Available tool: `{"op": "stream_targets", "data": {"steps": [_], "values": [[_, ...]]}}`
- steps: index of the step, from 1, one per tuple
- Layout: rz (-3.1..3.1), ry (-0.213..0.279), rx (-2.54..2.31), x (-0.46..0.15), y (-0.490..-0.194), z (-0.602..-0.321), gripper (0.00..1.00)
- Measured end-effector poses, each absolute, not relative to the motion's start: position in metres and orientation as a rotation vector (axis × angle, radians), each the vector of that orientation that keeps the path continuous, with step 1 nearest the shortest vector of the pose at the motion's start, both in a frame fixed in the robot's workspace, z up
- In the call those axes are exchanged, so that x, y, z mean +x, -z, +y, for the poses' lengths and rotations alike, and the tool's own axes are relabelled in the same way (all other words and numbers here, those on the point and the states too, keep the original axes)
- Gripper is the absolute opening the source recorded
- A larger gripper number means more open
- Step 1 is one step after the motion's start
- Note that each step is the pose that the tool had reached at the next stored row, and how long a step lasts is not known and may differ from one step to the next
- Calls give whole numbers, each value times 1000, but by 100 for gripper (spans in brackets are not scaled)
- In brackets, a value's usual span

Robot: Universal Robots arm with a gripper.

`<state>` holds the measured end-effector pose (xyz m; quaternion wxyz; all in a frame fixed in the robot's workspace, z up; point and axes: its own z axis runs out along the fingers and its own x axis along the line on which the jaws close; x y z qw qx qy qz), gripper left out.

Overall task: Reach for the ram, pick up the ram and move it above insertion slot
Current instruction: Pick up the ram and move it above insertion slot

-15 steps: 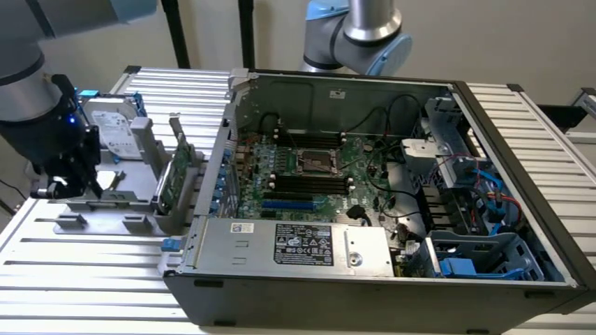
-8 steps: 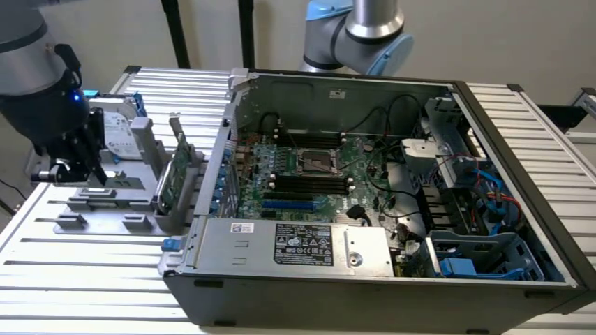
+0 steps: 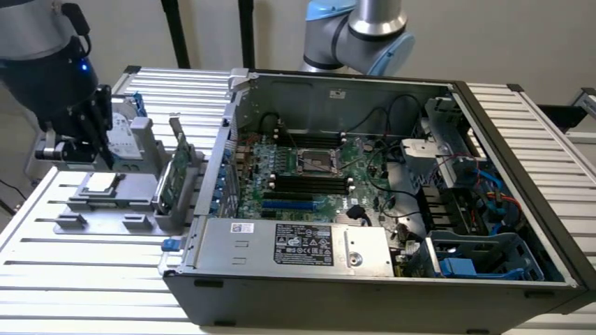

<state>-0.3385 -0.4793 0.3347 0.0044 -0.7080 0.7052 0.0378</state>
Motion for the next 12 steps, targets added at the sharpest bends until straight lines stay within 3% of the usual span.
{"op": "stream_targets", "data": {"steps": [12], "values": [[2209,-118,-2217,-309,-385,-468,14]]}}
